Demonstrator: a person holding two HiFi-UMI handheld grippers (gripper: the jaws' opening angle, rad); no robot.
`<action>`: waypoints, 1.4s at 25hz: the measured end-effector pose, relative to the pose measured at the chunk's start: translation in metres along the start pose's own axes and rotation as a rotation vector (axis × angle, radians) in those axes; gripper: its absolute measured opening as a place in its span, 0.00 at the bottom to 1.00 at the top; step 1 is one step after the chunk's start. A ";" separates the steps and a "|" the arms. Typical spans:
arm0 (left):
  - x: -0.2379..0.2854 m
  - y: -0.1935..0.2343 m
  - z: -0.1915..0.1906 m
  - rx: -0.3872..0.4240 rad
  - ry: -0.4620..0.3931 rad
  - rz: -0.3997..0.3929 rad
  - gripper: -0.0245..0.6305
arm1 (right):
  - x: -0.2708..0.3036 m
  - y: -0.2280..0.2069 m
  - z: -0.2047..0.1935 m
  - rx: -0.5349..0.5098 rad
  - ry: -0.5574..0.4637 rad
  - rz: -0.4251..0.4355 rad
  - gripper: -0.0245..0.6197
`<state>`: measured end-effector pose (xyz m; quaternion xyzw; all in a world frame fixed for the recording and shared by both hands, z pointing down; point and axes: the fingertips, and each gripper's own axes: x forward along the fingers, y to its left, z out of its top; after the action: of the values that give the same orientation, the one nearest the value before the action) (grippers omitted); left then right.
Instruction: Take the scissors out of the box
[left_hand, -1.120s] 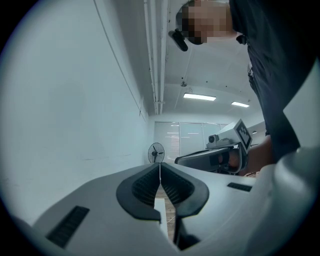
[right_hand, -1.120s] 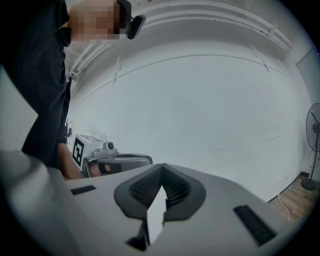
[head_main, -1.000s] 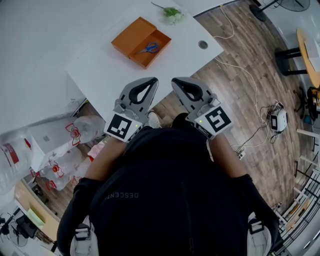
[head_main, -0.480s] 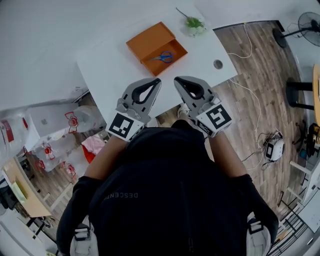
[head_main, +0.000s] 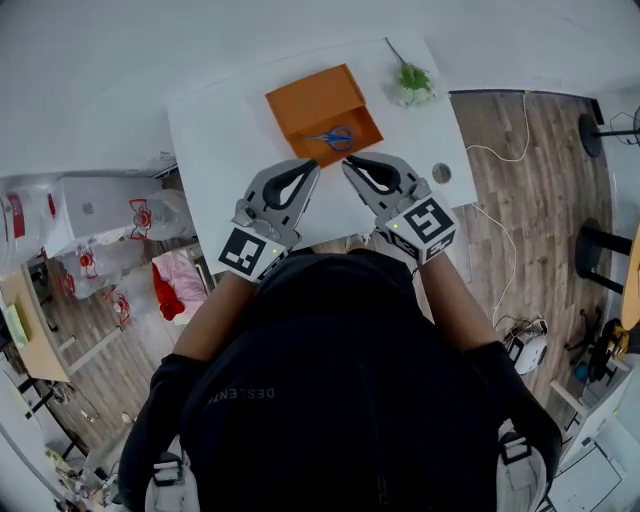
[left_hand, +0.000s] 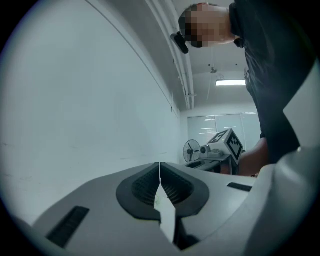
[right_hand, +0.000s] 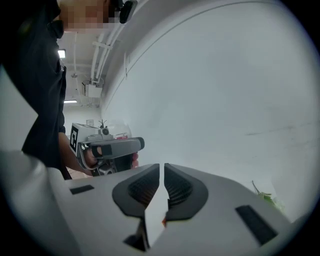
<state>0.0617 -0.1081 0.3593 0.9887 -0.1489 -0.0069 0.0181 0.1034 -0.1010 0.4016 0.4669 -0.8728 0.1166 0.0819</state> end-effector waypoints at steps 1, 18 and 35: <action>0.004 0.001 0.000 -0.004 -0.008 0.015 0.07 | 0.001 -0.007 -0.004 -0.004 0.015 0.016 0.10; 0.042 0.029 -0.033 -0.044 -0.029 0.329 0.07 | 0.038 -0.065 -0.081 -0.062 0.300 0.303 0.15; 0.046 0.053 -0.072 -0.023 0.035 0.315 0.07 | 0.096 -0.105 -0.186 -0.220 0.647 0.317 0.24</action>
<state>0.0913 -0.1694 0.4333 0.9527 -0.3019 0.0115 0.0327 0.1448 -0.1814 0.6179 0.2535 -0.8704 0.1750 0.3841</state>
